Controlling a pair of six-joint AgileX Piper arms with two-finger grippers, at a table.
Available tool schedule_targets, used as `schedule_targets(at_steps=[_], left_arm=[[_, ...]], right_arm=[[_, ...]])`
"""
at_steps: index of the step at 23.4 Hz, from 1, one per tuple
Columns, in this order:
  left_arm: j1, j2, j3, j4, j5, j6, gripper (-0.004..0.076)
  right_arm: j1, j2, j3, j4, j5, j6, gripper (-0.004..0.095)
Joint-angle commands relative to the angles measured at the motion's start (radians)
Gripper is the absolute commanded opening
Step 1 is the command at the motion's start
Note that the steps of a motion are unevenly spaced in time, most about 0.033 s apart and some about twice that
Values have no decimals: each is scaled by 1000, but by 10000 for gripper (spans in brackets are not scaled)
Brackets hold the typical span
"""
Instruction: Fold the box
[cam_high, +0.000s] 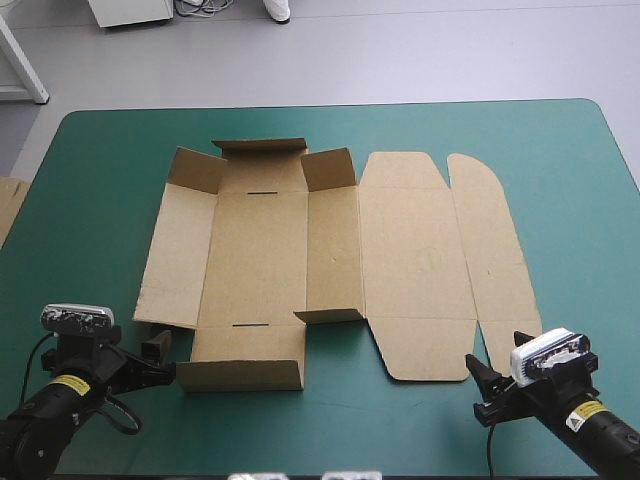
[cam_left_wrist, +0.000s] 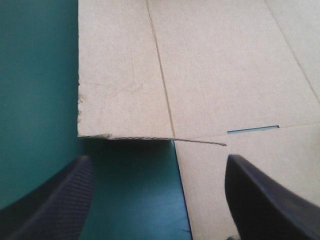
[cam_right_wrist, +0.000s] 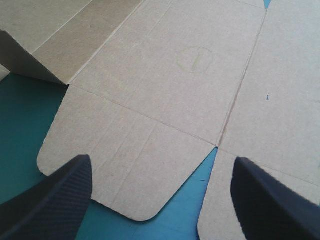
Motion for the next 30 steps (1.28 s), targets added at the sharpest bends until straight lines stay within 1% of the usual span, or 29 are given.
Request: schedule_targets(at_steps=[1, 9, 11, 12, 15, 19, 22, 23, 26, 28, 30], left_arm=[[-8, 10, -32, -25, -66, -7, 527], [-8, 10, -32, -9, -79, -6, 527], [-8, 10, -32, 32, -111, -6, 527], [-8, 10, -32, 57, -146, -8, 527], [-6, 56, -76, 55, -164, -65, 527], [-6, 288, -287, 51, -34, -56, 527], [-6, 443, -419, 32, 24, -54, 527], [-1, 525, -490, 5, 46, -27, 527], [55, 634, -583, -98, 70, 31, 527], [142, 696, -630, -245, 93, 121, 527], [254, 747, -650, -437, 148, 273, 527]], right_arm=[[3, 7, -26, 11, -62, -4, 723], [3, 7, -26, 11, -62, -4, 723], [3, 7, -20, 14, -67, -4, 723], [3, 7, -20, 14, -68, -4, 723], [3, 7, -20, 14, -69, -4, 723], [3, 7, -20, 14, -71, -4, 723], [3, 7, -20, 14, -73, -4, 723], [3, 7, -20, 16, -73, -4, 723], [3, 7, -20, 19, -73, 0, 723], [3, 7, -20, 19, -73, 0, 723], [3, 7, -20, 19, -73, 0, 723]])
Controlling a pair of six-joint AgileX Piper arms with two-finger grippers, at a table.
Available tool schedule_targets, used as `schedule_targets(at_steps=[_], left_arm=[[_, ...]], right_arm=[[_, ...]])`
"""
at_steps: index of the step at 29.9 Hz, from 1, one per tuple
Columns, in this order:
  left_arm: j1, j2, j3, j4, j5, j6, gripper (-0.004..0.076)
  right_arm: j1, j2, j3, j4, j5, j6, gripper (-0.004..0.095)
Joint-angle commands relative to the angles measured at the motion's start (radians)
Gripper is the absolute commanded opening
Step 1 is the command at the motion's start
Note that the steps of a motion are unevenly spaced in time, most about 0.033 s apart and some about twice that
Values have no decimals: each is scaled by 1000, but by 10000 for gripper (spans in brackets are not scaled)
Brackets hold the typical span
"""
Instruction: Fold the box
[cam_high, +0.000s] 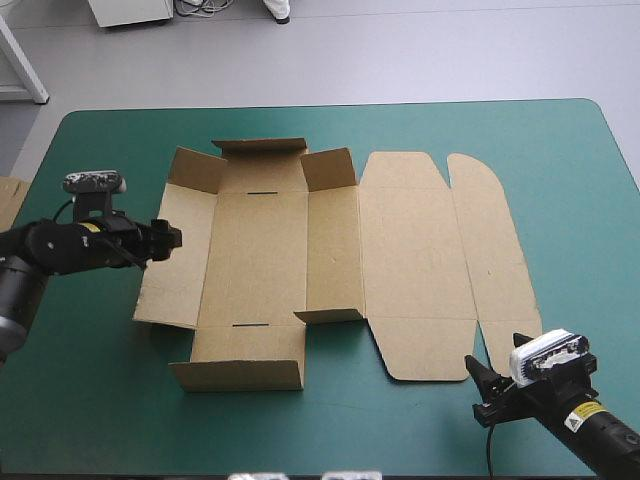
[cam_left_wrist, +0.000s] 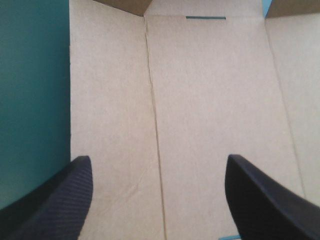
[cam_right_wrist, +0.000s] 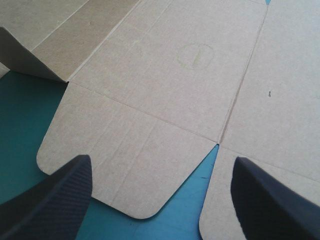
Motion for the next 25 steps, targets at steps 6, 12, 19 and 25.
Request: schedule_targets(at_steps=[6, 12, 19, 25], left_arm=[[447, 184, -73, -530, 341, 420, 527], [508, 262, -46, -410, 401, 484, 527], [506, 301, 38, -472, 326, 625, 527], [487, 381, 44, -568, 333, 747, 527]], right_arm=[[3, 7, -30, 16, -73, 0, 723], [3, 7, -30, 16, -84, 0, 723], [3, 7, -30, 16, -93, 3, 723], [3, 7, -30, 16, -89, 3, 723]])
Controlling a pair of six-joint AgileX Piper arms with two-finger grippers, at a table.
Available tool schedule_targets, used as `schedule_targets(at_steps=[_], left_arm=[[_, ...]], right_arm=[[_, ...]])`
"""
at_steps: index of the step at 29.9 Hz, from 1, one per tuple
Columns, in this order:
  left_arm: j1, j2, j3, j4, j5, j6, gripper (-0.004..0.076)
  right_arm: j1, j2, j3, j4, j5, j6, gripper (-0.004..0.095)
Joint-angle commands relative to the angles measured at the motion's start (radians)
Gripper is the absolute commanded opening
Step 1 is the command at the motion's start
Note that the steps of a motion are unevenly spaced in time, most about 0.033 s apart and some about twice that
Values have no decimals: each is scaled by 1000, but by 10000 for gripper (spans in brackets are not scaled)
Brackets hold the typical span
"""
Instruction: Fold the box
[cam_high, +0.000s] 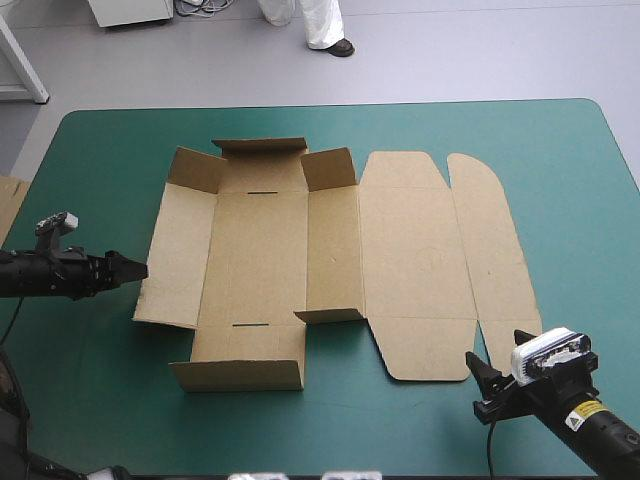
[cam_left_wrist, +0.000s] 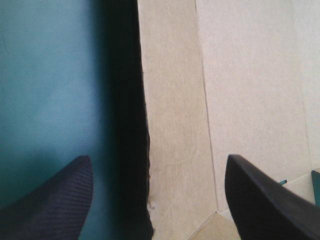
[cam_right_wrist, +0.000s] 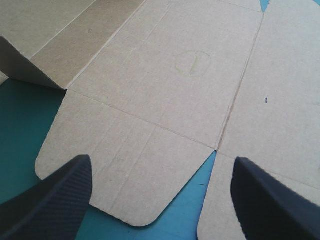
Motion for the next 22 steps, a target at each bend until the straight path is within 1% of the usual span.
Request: schedule_targets(at_steps=[1, 7, 13, 14, 16, 22], left_arm=[[-29, 21, -20, -90, 14, 49, 527], [-129, 102, -20, -83, 14, 75, 527], [-219, 110, -22, -83, 10, 98, 525], [-230, 110, -22, -83, 5, 98, 515], [-245, 110, -22, -83, -6, 98, 451], [-275, 110, -22, -86, -21, 91, 133]], right_arm=[[3, 7, -30, 14, -66, 0, 723], [3, 7, -30, 14, -67, 0, 723], [3, 7, -30, 14, -63, 0, 723], [3, 7, -30, 14, -63, 0, 723], [3, 7, -30, 14, -63, 0, 723], [3, 7, -30, 14, -62, 0, 723]])
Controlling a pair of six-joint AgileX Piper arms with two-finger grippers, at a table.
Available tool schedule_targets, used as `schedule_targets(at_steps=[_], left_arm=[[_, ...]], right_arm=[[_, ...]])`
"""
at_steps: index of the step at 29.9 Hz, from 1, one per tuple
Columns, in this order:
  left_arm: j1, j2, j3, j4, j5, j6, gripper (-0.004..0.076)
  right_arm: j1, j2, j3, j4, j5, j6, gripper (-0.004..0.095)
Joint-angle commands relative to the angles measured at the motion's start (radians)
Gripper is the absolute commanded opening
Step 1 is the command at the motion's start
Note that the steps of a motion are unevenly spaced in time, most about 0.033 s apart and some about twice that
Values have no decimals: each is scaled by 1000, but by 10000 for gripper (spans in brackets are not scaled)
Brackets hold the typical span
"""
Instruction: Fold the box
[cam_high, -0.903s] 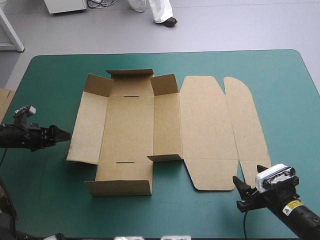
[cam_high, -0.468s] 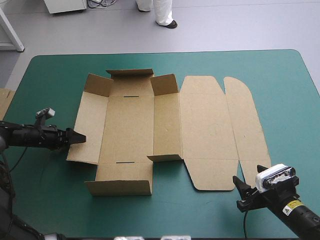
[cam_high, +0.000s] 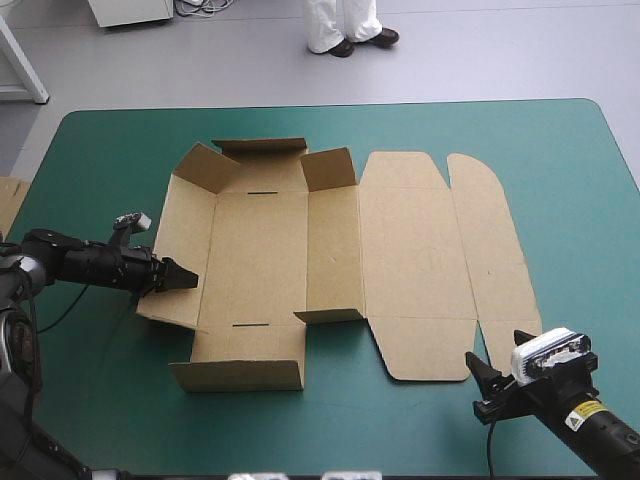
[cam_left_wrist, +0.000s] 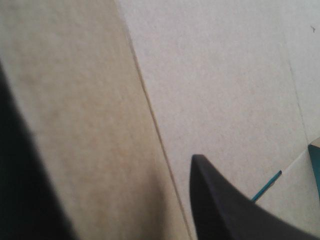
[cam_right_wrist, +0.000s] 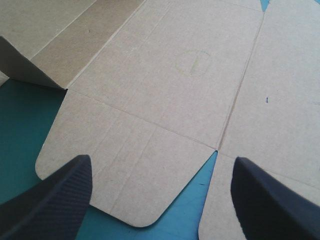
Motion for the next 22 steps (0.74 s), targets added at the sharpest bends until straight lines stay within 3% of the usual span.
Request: schedule_targets(at_steps=[1, 3, 13, 22], left_arm=[[-19, -39, -20, -45, 30, 0, 79], [-21, -41, -20, -47, 30, -3, -12], [-75, -111, -82, -5, 26, -52, -10], [-244, -158, -338, 324, 31, -309, -10]], right_arm=[[3, 7, -30, 12, -63, -2, 723], [3, 7, -30, 12, -63, -2, 723], [3, 7, -32, 8, -63, -2, 723], [3, 7, -116, 4, -55, -2, 723]])
